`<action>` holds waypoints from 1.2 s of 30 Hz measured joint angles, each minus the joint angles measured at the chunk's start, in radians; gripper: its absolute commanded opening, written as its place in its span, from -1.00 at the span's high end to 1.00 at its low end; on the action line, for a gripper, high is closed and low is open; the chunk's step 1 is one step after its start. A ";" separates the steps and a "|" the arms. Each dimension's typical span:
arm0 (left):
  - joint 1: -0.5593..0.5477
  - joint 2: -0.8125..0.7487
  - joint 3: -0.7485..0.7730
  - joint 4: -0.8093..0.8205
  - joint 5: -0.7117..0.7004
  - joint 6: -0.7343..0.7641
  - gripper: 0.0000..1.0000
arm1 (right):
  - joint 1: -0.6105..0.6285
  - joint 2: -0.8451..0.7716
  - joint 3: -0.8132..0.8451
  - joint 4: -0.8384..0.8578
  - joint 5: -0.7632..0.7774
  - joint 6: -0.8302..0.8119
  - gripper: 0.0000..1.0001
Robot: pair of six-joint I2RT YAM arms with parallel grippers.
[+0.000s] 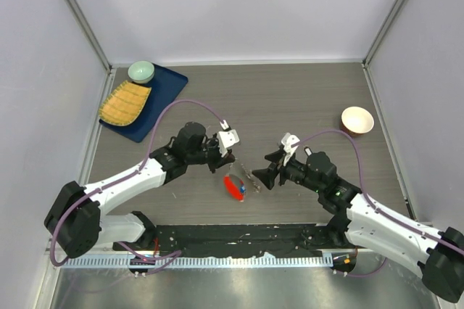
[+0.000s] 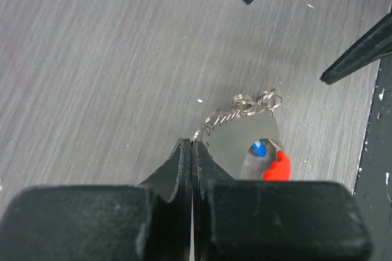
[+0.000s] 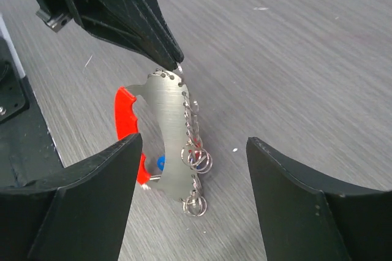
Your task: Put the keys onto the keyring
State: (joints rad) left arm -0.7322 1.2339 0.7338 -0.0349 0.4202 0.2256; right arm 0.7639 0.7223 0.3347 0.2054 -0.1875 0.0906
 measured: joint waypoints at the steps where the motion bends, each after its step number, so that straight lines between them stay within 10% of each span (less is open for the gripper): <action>1: -0.001 0.000 -0.014 0.013 0.018 0.000 1.00 | 0.000 0.015 -0.010 0.019 -0.016 -0.006 -0.46; 24: -0.035 -0.048 -0.063 0.036 0.130 -0.008 1.00 | 0.000 0.388 0.143 0.122 -0.278 -0.089 0.27; 30: -0.035 -0.051 -0.063 0.030 0.131 -0.016 1.00 | 0.000 0.402 0.146 0.122 -0.298 -0.092 0.94; 36: -0.035 -0.062 -0.064 0.034 0.119 -0.053 0.65 | 0.000 0.404 0.148 0.124 -0.313 -0.092 0.99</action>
State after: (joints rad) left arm -0.7673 1.1717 0.6701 -0.0006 0.5396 0.1730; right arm 0.7639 1.1259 0.4828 0.3298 -0.5003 -0.0013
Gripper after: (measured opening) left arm 0.104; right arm 0.033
